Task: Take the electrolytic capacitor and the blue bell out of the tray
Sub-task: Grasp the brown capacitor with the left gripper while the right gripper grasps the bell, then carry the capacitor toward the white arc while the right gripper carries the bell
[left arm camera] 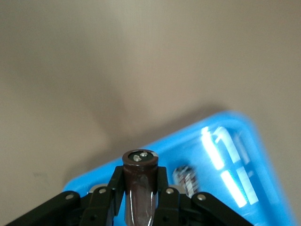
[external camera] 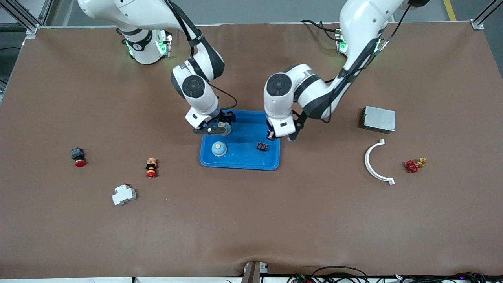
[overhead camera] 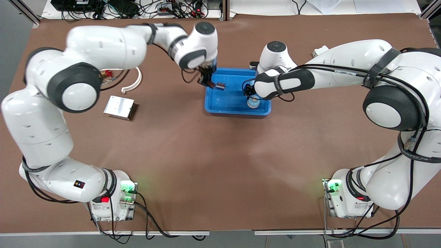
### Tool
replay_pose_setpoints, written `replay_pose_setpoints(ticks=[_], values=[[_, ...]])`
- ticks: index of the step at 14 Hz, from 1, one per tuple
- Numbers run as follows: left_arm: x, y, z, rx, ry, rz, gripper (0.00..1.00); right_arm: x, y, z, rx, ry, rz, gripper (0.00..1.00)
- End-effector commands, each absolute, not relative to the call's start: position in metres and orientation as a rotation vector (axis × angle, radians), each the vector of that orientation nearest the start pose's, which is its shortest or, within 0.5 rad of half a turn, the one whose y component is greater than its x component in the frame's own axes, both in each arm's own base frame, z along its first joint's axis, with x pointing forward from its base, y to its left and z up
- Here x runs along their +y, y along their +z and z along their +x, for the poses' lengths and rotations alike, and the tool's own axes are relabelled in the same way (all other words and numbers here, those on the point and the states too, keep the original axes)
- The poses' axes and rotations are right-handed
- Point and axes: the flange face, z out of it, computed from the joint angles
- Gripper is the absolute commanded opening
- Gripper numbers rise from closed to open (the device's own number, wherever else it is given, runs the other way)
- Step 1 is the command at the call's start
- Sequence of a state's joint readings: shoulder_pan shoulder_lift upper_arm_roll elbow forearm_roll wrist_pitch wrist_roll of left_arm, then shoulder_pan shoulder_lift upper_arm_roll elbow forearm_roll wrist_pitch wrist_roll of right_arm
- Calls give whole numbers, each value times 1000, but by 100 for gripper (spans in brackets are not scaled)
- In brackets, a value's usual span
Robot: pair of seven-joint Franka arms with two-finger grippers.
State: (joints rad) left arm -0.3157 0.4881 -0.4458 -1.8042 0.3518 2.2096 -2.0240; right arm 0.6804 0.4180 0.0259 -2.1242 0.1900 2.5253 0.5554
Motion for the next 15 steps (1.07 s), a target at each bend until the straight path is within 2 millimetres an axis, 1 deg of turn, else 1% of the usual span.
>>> replay_pose_setpoints(ticks=[1,2,3,5,7,9,10,11,13,14,15], values=[[-358,337,514,-1625,-202,-2600,0,381,194,444,33,149,-3053,100],[-340,343,515,-1589,-210,-2605,0,380,189,444,34,154,-3056,100],[-320,344,520,-1568,-210,-2603,0,380,184,444,33,163,-3060,100],[-269,340,536,-1506,-193,-2601,0,380,177,444,36,174,-3066,100],[-215,337,554,-1425,-158,-2620,0,383,177,444,31,176,-3065,100],[-164,328,569,-1366,-111,-2635,0,385,177,444,29,172,-3064,100],[-145,323,575,-1342,-91,-2646,0,386,177,443,24,172,-3064,81],[-133,315,578,-1297,-61,-2663,0,388,178,443,21,171,-3063,60],[-87,303,588,-1252,-22,-2690,0,388,178,443,21,171,-3062,34],[-68,295,593,-1224,-15,-2718,0,387,178,444,23,173,-3063,21],[-46,286,599,-1230,-16,-2738,0,387,178,443,23,177,-3064,15]])
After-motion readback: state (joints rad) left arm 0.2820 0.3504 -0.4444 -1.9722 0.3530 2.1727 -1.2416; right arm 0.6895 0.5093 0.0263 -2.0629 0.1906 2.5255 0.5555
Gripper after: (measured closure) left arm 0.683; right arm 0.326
